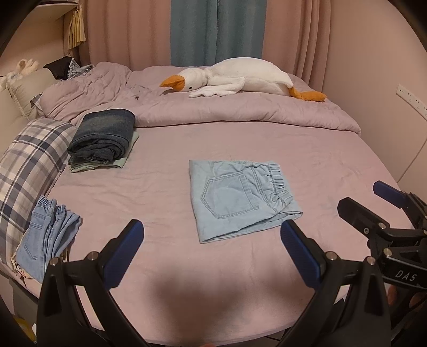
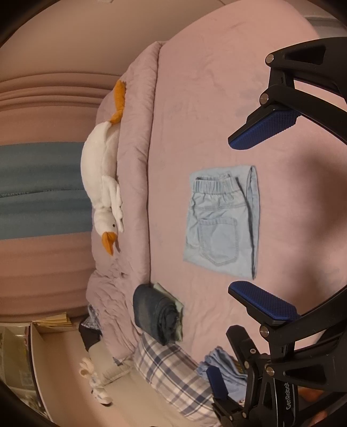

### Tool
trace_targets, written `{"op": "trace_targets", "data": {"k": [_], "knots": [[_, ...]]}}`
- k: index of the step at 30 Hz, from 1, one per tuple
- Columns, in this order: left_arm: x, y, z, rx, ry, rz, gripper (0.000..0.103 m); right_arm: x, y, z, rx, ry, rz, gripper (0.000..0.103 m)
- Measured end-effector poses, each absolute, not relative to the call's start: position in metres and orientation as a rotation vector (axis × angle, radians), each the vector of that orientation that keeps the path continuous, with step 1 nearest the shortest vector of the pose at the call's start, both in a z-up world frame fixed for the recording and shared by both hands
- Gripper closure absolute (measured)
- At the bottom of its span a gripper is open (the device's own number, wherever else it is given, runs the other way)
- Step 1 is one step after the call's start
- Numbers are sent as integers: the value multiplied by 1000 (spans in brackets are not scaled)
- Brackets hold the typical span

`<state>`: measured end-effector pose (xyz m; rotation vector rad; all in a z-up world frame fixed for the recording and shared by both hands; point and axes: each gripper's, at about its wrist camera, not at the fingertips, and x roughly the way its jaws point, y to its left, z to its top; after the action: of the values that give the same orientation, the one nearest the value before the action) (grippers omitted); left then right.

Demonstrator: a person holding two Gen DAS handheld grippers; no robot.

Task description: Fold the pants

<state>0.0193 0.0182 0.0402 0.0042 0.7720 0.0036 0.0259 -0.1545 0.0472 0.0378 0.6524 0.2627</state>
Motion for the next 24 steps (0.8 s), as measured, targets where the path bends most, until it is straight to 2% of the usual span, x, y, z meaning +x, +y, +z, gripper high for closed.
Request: {"op": "trace_targets", "data": {"k": [24], "knots": [[21,22,37,-3,791,10,0,25,-152,45,35,661,264,5]]}}
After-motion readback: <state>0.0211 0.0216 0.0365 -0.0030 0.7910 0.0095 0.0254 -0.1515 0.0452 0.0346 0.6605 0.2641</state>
